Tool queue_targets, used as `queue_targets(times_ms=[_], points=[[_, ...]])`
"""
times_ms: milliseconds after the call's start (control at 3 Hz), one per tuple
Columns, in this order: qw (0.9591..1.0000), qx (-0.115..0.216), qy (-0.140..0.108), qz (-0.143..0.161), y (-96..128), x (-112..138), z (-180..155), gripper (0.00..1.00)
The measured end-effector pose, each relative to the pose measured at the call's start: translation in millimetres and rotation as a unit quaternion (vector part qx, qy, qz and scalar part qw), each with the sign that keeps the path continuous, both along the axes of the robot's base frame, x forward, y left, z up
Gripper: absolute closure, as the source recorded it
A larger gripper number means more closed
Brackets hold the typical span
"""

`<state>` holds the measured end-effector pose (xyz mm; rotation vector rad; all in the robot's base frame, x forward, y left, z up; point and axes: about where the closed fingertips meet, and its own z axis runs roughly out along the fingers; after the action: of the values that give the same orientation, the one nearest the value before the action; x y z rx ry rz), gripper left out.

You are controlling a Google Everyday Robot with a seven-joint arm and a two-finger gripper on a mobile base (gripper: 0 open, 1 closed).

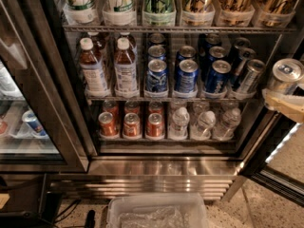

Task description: Pick redbull can from middle shelf of fridge

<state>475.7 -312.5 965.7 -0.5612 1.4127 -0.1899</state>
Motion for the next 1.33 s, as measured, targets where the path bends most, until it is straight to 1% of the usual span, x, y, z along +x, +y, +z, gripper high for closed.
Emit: queue_targets(times_ms=[333,667,1000,1333], points=[[0.9984,-0.013,0.001,0.054,12.1,-17.5,25.5,1.0],[0.9902,-0.03,0.014,0.136,51.3,-30.8,35.2,1.0],[0.9707,-0.029,0.061,0.231,102.0,-53.8,14.9,1.0],[0.9388,-0.022,0.118,0.323,148.2,-87.5,-16.6,1.0]])
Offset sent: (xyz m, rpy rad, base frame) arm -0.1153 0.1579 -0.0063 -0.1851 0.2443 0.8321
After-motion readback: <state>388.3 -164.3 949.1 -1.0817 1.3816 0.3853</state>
